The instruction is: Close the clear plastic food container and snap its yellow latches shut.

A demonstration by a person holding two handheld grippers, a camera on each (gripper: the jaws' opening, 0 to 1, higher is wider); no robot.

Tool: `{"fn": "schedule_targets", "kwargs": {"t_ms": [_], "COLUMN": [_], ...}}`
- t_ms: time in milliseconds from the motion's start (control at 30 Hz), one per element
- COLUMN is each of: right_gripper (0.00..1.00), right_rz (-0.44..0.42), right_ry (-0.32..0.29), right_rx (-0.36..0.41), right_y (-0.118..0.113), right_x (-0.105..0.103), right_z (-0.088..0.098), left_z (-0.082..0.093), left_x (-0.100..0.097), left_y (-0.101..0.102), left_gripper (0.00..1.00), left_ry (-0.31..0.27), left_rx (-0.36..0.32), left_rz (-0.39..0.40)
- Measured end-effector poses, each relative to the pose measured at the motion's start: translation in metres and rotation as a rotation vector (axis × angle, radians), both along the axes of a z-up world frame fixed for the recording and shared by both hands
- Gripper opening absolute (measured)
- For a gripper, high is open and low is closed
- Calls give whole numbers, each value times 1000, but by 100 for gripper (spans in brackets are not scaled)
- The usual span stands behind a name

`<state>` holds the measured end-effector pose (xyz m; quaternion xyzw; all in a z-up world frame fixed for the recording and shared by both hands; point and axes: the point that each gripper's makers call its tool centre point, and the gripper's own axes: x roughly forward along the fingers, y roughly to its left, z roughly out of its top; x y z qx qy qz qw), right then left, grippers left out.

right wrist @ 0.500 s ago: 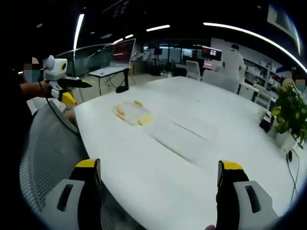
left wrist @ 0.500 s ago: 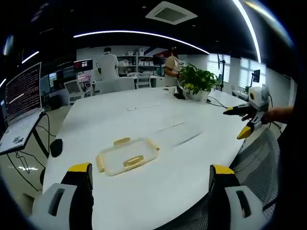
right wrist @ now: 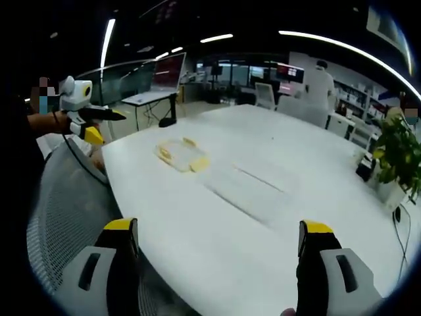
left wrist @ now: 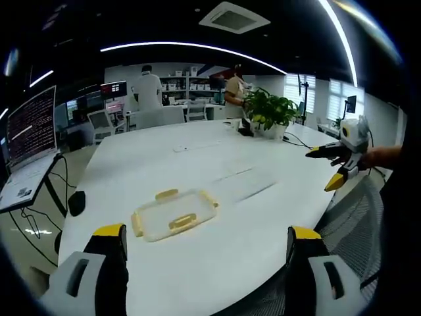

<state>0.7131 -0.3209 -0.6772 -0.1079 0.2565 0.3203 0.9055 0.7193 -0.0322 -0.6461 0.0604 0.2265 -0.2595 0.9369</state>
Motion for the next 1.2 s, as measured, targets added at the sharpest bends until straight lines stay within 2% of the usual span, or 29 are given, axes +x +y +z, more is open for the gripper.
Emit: {"fn": "schedule_targets", "kwargs": {"t_ms": [1200], "right_gripper": [99], "right_rz": [11], "right_ry": [1], "right_rx": [-9], "right_y": [-2], "right_x": [2], "right_z": [2], "left_z": [0], "left_x": [2], "left_y": [-2], "left_gripper": [99], "left_ry": [8], "left_rx": [-1], "left_rz": [-16]}}
